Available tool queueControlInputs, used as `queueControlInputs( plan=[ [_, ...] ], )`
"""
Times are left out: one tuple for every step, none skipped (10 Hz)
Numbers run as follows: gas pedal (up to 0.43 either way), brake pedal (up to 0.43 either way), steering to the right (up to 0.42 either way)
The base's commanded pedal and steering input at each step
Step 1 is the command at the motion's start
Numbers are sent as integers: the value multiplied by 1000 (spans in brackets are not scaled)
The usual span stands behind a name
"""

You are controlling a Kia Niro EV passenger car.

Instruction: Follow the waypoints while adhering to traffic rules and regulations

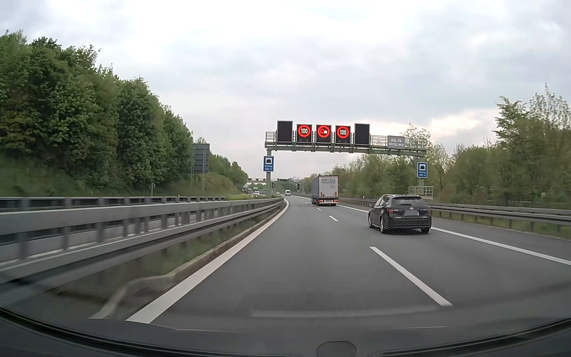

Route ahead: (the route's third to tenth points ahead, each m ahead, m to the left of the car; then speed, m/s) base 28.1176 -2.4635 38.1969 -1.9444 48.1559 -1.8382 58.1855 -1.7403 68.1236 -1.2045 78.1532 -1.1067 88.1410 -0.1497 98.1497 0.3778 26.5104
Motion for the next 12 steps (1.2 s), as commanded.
queueControlInputs(
  plan=[
    [87, 0, -3],
    [79, 0, -2],
    [67, 0, -2],
    [67, 0, -3],
    [67, 0, -2],
    [67, 0, -2],
    [67, 0, -3],
    [67, 0, -3],
    [67, 0, -3],
    [67, 0, -3],
    [67, 0, -3],
    [67, 0, -3]
  ],
)
